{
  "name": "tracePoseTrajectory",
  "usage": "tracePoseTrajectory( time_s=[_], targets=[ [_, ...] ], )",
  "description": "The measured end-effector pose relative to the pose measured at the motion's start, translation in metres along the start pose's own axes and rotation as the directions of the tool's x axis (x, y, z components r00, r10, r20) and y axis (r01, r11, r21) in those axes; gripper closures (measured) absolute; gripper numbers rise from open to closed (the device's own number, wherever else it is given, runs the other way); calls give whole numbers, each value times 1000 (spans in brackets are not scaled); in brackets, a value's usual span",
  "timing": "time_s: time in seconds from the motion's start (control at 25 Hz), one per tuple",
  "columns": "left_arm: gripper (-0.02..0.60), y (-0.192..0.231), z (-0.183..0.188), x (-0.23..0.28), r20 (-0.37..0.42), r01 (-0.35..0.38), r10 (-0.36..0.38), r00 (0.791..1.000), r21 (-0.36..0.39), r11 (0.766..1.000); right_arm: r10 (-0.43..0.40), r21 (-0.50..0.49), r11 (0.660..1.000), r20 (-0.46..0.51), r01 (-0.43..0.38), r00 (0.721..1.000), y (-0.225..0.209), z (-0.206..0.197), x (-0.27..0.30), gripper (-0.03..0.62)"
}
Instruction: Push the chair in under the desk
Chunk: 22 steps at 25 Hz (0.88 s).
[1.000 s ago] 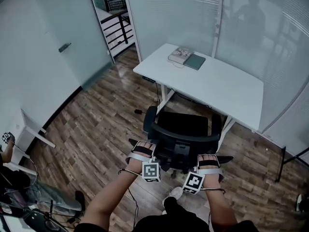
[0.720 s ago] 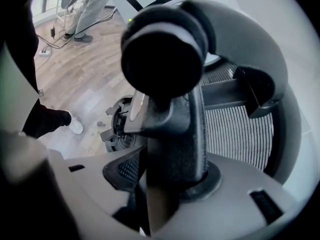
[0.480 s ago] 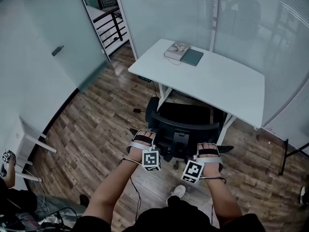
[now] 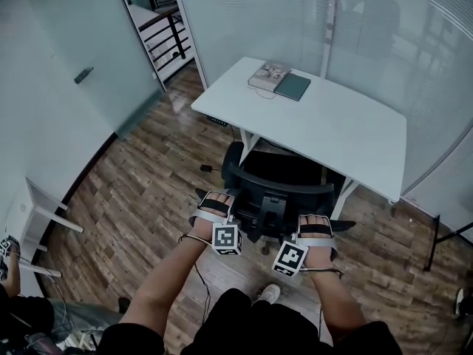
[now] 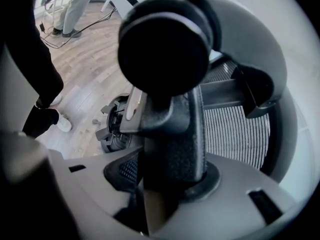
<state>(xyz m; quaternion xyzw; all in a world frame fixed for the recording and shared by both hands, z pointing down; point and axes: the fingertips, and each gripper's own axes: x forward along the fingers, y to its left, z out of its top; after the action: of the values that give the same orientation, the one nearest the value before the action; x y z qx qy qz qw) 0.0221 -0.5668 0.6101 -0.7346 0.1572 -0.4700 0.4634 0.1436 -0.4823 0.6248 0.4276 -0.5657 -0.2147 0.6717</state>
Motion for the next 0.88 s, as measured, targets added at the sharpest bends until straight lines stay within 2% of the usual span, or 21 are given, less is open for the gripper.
tracePoseTrajectory(
  time_s=[0.16, 0.28, 0.48, 0.88],
  targets=[
    [263, 13, -4, 14, 12, -26, 26, 1000, 8, 1000, -17, 16, 1000, -16, 17, 1000, -12, 1, 12, 413],
    [263, 19, -7, 26, 21, -15, 15, 1000, 14, 1000, -22, 51, 998, -1, 22, 1000, -21, 5, 21, 413],
    [268, 32, -10, 44, 27, -1, 0, 1000, 19, 1000, -17, 27, 999, -39, 18, 999, -31, -1, 39, 411],
    [270, 57, -16, 78, 73, -6, 3, 997, 48, 999, -34, 61, 997, -98, 40, 995, -53, -3, 68, 407]
  ],
)
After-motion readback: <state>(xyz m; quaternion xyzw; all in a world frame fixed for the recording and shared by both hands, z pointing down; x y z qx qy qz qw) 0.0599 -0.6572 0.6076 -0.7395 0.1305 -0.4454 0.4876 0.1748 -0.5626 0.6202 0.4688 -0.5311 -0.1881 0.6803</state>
